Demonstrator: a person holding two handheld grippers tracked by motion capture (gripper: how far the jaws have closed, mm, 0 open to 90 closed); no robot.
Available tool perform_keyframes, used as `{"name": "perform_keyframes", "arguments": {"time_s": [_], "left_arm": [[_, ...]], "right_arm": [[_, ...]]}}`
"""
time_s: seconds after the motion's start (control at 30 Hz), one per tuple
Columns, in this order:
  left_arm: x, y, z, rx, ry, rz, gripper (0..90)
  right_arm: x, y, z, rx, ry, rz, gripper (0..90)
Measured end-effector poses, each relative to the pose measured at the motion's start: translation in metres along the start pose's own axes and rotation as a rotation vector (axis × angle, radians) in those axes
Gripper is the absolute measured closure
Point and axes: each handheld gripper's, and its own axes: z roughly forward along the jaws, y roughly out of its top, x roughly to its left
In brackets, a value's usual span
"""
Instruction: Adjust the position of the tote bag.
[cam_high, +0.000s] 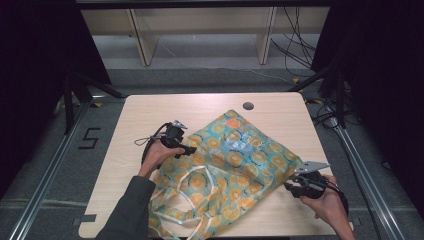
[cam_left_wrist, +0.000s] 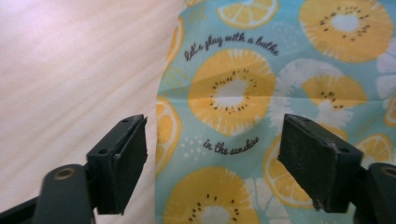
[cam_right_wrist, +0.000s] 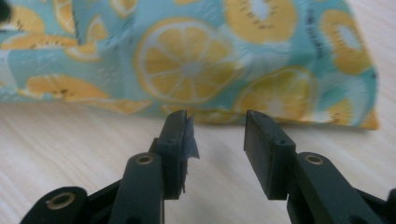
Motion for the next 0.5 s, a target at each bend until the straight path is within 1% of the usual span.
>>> {"name": "perform_keyframes", "arguments": {"time_s": [0.03,0.07,0.1,0.13,0.17,0.2,0.23,0.27,0.3,0.33,0.37,0.4,0.43,0.47,0.5], "left_arm": [[0.001,-0.001,0.002,0.042,0.002,0.017,34.8],[0.002,-0.002,0.004,0.044,0.008,0.023,39.9],[0.002,-0.003,0.004,0.058,0.011,0.028,49.0],[0.002,-0.004,0.006,0.038,0.021,0.011,59.1],[0.002,-0.007,0.006,0.01,0.035,0.044,68.0],[0.002,-0.008,0.004,0.025,0.03,0.06,78.1],[0.001,-0.009,0.005,0.02,0.034,0.073,84.7],[0.0,-0.01,0.004,0.027,0.025,0.079,87.8],[-0.001,-0.011,0.004,0.017,0.036,0.081,88.9],[-0.001,-0.012,0.004,0.021,0.031,0.084,89.1],[-0.001,-0.013,0.002,0.019,0.042,0.092,89.3],[-0.003,-0.013,0.0,0.025,0.036,0.084,89.4],[-0.005,-0.016,-0.001,0.004,0.048,0.082,89.4],[-0.005,-0.016,-0.004,0.026,0.033,0.09,89.5],[-0.007,-0.018,-0.005,0.007,0.041,0.087,89.5]], "right_arm": [[0.003,0.0,0.001,0.009,0.005,0.011,61.0],[0.006,-0.001,0.004,0.015,0.017,0.02,61.7],[0.007,-0.002,0.006,0.017,0.019,0.015,62.1],[0.009,-0.001,0.007,0.032,0.033,0.035,62.7],[0.009,-0.002,0.011,0.015,0.027,0.021,63.4],[0.008,-0.001,0.01,0.048,0.038,0.031,64.1],[0.008,-0.002,0.013,0.031,0.033,0.02,65.5],[0.009,-0.003,0.017,0.005,0.028,0.03,66.8],[0.008,-0.003,0.016,0.042,0.036,0.017,67.5],[0.009,-0.003,0.02,0.02,0.033,0.026,68.7],[0.008,-0.002,0.021,0.033,0.034,0.019,69.8],[0.007,-0.001,0.023,0.045,0.03,0.009,70.8],[0.007,0.001,0.026,0.025,0.025,0.032,73.0],[0.003,0.005,0.028,0.015,-0.008,-0.018,76.0],[0.001,0.008,0.028,0.013,-0.017,-0.024,77.8]]}}
